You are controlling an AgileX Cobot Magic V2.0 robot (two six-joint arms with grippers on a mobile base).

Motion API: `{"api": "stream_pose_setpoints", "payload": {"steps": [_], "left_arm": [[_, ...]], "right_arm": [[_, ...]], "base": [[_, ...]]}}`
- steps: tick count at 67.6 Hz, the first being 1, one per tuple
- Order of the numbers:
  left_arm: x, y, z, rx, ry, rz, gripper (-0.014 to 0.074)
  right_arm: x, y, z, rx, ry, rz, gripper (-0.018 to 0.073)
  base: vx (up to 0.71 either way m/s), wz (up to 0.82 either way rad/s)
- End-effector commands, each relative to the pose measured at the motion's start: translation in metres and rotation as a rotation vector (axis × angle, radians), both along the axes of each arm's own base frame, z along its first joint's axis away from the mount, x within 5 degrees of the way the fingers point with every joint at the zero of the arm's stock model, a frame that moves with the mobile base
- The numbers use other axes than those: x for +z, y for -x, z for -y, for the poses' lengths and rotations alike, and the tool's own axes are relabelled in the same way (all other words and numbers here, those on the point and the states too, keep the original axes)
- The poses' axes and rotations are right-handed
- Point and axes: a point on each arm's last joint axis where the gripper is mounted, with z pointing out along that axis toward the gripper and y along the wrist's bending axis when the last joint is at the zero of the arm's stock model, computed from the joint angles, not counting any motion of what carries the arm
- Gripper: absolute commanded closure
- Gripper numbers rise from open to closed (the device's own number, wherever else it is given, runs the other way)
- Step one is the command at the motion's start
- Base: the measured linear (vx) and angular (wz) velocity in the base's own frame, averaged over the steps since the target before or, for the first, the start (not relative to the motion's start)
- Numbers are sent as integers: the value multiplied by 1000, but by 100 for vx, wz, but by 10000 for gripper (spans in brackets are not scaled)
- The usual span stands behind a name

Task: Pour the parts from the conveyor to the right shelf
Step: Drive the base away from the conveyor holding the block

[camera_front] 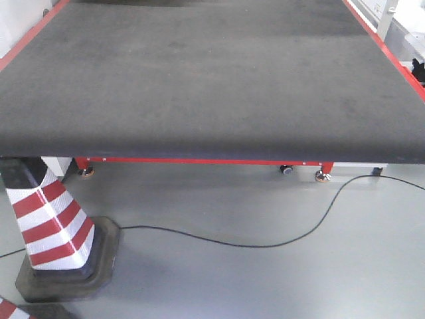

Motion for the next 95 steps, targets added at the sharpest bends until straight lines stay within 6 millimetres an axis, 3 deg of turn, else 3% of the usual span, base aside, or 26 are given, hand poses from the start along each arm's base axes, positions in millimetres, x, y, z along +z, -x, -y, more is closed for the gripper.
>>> {"api": "stream_pose_setpoints", "payload": {"steps": [1, 19, 95], "left_arm": [[13, 1, 0, -7, 10, 94, 603], [13, 1, 0, -7, 10, 94, 603], [13, 1, 0, -7, 10, 94, 603]], "right_arm": [[15, 0, 1, -14, 7, 97, 568], [15, 0, 1, -14, 8, 97, 568], [15, 0, 1, -14, 7, 98, 568]], "base": [[-26, -1], [-22, -40], [-20, -85]]}}
